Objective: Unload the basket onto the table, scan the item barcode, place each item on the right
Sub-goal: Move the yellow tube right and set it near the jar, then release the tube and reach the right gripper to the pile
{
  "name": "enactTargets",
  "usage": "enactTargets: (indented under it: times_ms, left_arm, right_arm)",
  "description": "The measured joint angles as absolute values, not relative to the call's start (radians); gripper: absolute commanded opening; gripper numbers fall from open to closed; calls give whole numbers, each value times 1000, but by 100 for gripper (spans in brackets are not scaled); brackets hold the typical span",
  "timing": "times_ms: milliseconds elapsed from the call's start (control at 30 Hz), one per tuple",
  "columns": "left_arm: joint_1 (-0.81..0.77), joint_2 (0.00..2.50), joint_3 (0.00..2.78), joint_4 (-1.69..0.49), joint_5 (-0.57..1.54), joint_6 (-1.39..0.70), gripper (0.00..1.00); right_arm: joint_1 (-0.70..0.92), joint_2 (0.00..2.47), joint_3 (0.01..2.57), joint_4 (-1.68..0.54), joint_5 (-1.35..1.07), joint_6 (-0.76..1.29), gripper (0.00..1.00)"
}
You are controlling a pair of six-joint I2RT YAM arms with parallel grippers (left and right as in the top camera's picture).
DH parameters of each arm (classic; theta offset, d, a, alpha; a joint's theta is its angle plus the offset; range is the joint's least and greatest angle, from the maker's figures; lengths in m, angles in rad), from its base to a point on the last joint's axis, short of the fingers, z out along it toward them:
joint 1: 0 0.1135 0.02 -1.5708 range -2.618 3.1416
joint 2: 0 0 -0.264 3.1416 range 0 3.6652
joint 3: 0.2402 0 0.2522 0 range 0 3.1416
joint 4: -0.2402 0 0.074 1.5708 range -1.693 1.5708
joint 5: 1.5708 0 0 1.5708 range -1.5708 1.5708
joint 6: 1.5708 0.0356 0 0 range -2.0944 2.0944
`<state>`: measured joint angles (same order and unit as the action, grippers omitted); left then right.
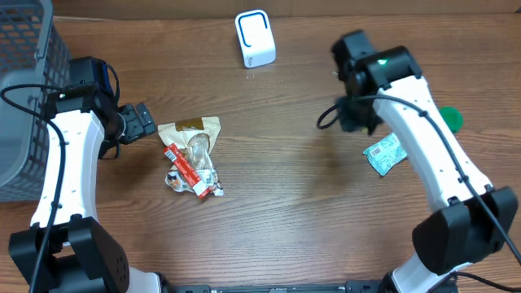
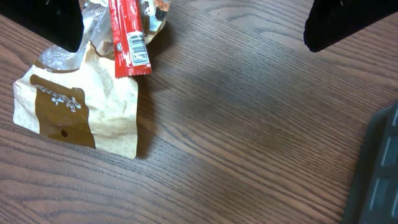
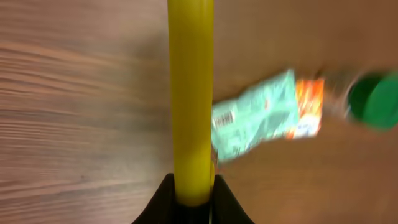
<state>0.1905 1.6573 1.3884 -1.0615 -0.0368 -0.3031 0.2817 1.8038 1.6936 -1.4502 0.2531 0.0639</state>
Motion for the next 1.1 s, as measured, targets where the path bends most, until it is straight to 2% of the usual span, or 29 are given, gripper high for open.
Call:
enactTargets:
  times_ms: [367, 433, 533, 667, 733, 767, 967, 1100]
  left_arm:
    - [191, 1657, 1388, -1061, -37, -303, 100]
    - [191, 1657, 1388, -1061, -37, -303, 100]
    - [191, 1657, 1388, -1061, -37, -303, 99]
    - [191, 1657, 1389, -1061, -37, -303, 100]
    - [191, 1657, 1389, -1061, -37, -303, 100]
    - [191, 1657, 1388, -1061, -37, -303, 100]
    - [191, 1657, 1389, -1061, -37, -303, 100]
    - [191, 1657, 1388, -1061, -37, -303, 100]
  right_arm:
    - [65, 1806, 1393, -1246, 213, 143, 5]
    - [43, 1806, 1359, -1214, 212, 146, 17]
    - [12, 1806, 1333, -1185, 209, 152, 19]
    - [-16, 1806, 1332, -1170, 209, 155, 29]
    - [-23, 1806, 1332, -1168, 209, 155, 41]
    - [-25, 1806, 1332, -1165, 208, 152, 44]
    - [-26, 1806, 1332, -1154, 185, 156, 50]
    - [-26, 1806, 1332, -1101, 39, 169, 51]
